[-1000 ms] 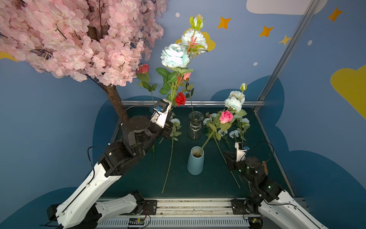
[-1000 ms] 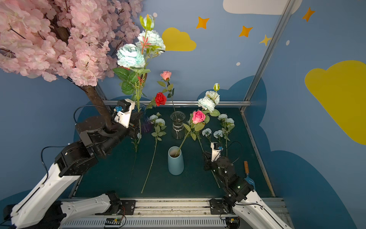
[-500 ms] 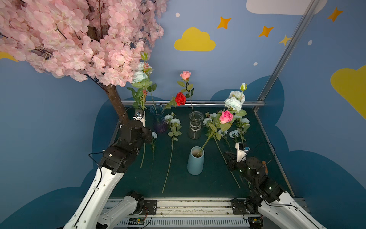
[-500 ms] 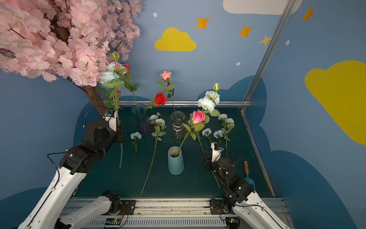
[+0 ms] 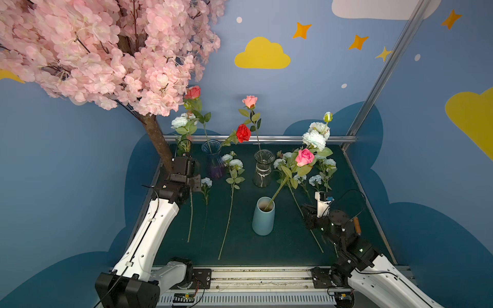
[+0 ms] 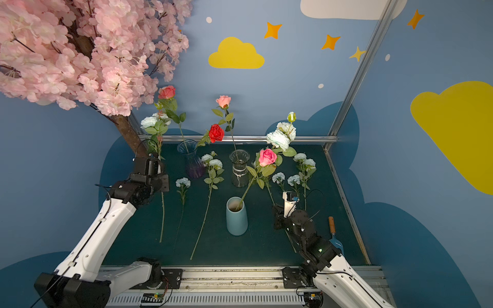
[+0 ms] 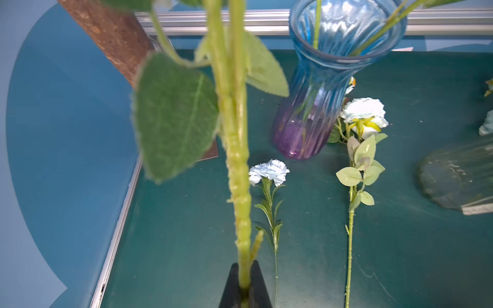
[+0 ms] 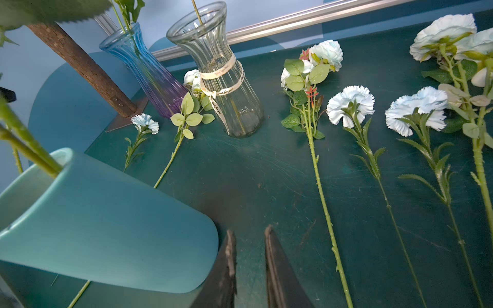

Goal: Pick out blue flowers from the vase
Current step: Place the flower at the center of the board.

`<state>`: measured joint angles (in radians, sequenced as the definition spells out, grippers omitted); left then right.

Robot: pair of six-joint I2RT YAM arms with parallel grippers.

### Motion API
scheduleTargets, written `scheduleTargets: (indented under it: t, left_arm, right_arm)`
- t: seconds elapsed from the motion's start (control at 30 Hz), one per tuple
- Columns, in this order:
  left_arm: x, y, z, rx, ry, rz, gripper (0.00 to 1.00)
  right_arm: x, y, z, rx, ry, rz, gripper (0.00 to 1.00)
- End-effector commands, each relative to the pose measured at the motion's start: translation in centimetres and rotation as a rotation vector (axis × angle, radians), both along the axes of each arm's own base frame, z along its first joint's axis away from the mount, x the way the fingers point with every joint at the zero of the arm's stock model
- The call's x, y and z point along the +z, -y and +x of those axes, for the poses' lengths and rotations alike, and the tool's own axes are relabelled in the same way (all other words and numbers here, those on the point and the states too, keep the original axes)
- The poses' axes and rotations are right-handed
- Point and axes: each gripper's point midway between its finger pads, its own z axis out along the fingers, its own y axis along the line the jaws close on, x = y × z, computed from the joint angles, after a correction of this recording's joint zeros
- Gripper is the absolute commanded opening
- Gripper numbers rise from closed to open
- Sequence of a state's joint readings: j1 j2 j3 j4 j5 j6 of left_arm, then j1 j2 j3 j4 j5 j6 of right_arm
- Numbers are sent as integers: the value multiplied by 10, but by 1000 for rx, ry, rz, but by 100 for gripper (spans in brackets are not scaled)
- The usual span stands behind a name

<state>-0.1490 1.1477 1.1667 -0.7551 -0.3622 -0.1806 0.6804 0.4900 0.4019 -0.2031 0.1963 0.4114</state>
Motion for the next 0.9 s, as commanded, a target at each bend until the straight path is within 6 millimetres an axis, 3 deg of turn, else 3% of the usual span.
scheduleTargets:
  t: [0.0, 0.17, 0.27, 0.4, 0.6, 0.87]
  left_arm:
    - [4, -9, 5, 33, 10, -17, 2]
    - [0, -24, -2, 54, -46, -31, 2]
    - [-13, -27, -4, 42, -100, -63, 2]
    - [-30, -14, 6, -24, -138, -163, 2]
    - [-54, -9, 22, -91, -256, -167, 2]
    - [-82, -28, 30, -57, -388, -123, 2]
  right_arm:
    - [6, 0, 2, -4, 15, 21, 21]
    - [7, 0, 0, 4, 21, 29, 21]
    - [7, 0, -4, 10, 30, 50, 21]
    - [9, 3, -5, 4, 41, 60, 22]
    - [7, 3, -6, 6, 39, 60, 32]
    - [9, 3, -7, 13, 45, 70, 35]
